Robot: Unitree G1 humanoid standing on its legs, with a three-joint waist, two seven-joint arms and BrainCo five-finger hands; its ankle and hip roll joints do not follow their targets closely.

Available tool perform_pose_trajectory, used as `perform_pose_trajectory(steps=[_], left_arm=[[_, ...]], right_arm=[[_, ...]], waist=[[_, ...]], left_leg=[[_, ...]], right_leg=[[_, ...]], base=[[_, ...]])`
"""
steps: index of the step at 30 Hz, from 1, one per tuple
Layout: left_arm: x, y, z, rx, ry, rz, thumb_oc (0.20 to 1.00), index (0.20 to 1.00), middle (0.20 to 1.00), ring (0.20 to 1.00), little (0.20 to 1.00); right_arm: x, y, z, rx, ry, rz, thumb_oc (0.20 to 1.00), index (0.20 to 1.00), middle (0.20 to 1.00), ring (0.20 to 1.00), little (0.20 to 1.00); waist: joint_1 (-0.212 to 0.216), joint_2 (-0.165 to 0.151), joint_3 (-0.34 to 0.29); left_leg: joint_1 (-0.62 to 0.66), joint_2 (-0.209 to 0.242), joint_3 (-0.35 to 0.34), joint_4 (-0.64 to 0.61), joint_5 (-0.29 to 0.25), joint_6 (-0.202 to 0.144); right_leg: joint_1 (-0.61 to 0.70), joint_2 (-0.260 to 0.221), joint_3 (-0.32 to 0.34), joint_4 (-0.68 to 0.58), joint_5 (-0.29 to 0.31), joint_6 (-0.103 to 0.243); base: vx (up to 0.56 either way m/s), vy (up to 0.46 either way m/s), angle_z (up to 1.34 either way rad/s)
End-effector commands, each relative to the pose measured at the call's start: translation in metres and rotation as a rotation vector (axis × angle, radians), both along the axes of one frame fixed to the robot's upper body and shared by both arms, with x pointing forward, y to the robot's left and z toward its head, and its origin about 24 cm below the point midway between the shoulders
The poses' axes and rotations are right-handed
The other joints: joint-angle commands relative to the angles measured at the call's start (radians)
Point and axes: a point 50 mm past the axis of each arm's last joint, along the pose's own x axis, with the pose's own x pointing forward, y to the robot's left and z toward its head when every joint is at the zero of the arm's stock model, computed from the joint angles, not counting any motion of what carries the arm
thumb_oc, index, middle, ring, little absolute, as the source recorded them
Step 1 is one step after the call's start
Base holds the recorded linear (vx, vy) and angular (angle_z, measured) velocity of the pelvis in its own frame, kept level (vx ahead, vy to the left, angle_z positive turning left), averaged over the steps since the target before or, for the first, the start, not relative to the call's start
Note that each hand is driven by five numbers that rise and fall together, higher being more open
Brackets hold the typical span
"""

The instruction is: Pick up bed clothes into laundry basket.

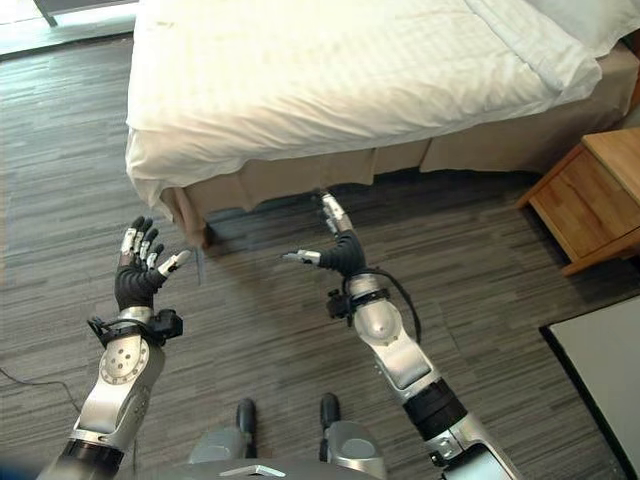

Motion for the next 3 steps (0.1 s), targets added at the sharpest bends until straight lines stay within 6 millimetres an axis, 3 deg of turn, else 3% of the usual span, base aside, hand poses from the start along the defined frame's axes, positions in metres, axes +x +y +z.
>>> perform_pose_trajectory(steps=[1,3], left_arm=[[-0.0043,0.0077,0.0189,0.068,-0.101,-0.005,1.000,1.000,1.000,1.000,1.000],[-0.0061,0.0099,0.0120,0.070,-0.068,0.011,1.000,1.000,1.000,1.000,1.000]], right_arm=[[-0.0095,0.0136,-0.0022,0.120,0.012,0.079,1.000,1.000,1.000,1.000,1.000],[-0.0100,0.0169,-0.0055,0.123,0.029,0.089,1.000,1.000,1.000,1.000,1.000]], waist=[[0.014,-0.080,-0.074],[0.024,-0.085,-0.077]], left_leg=[[-0.028,-0.036,-0.009,0.013,-0.116,0.032],[-0.025,-0.038,-0.018,0.007,-0.114,0.032]], right_leg=[[0.006,-0.087,0.056,-0.050,-0.054,0.039],[0.009,-0.090,0.051,-0.049,-0.056,0.040]], base=[[0.04,0.043,0.08],[0.02,0.030,-0.06]])
